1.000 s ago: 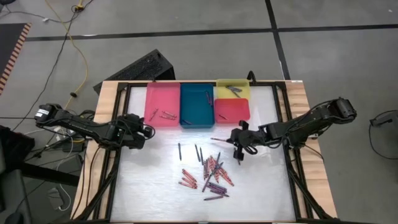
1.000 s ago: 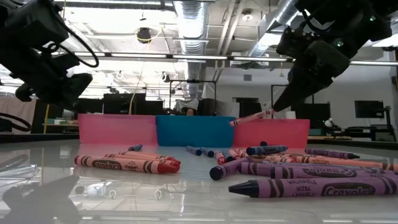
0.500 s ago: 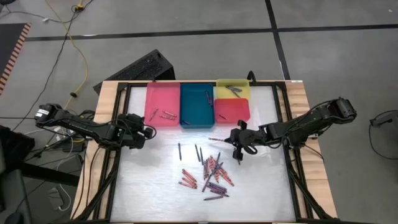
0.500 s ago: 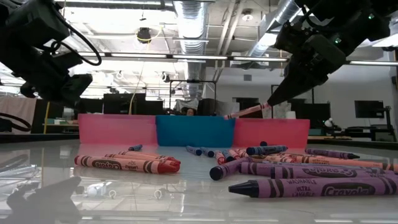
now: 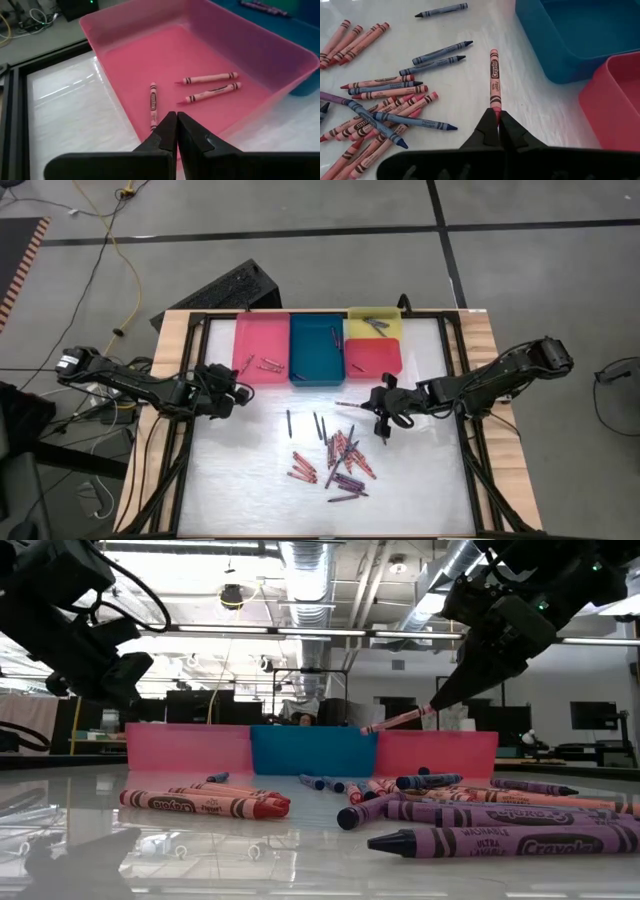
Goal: Sort crayons
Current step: Put the pink crayon into the pink bin
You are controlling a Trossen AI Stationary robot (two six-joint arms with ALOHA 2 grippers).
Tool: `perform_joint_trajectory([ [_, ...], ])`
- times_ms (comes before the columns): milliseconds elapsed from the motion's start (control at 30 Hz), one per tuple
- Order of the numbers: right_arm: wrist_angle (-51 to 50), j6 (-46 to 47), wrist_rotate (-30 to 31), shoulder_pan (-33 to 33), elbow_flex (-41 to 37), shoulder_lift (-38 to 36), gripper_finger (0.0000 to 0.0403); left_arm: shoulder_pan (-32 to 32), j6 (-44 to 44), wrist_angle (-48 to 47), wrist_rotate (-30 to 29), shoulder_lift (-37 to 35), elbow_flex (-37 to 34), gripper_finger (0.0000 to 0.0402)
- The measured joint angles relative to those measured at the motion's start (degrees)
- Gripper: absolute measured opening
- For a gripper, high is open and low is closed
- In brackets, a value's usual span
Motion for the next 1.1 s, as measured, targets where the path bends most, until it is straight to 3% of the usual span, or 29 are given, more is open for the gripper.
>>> perform_joint_trajectory([
  [133,0.0,0.04,0.0,0.0,0.0,0.0,0.0,-0.21,1.03,1.46,-0.93,0.0,0.0,0.0],
  [267,-0.02,0.13,0.0,0.0,0.0,0.0,0.0,-0.21,10.25,3.24,-2.95,0.0,2.77,0.0],
  [400,-0.02,0.13,0.0,0.0,0.0,0.0,0.0,3.92,12.93,-2.02,-4.33,0.0,5.61,0.0],
  [567,-0.02,0.15,0.0,0.0,0.0,0.0,0.0,12.47,7.93,-11.16,0.94,0.02,5.75,0.0],
  [700,-0.02,0.13,0.0,0.0,0.0,0.0,0.0,15.61,8.69,-12.9,2.16,0.0,5.67,0.0],
  [967,-0.04,0.13,-0.02,0.0,0.0,0.0,0.0,19.41,13.74,-1.19,11.19,0.0,-0.06,0.0],
  [1100,-0.04,0.13,-0.11,0.0,0.0,0.0,0.0,19.65,14.5,0.81,11.54,0.0,-0.73,0.0],
])
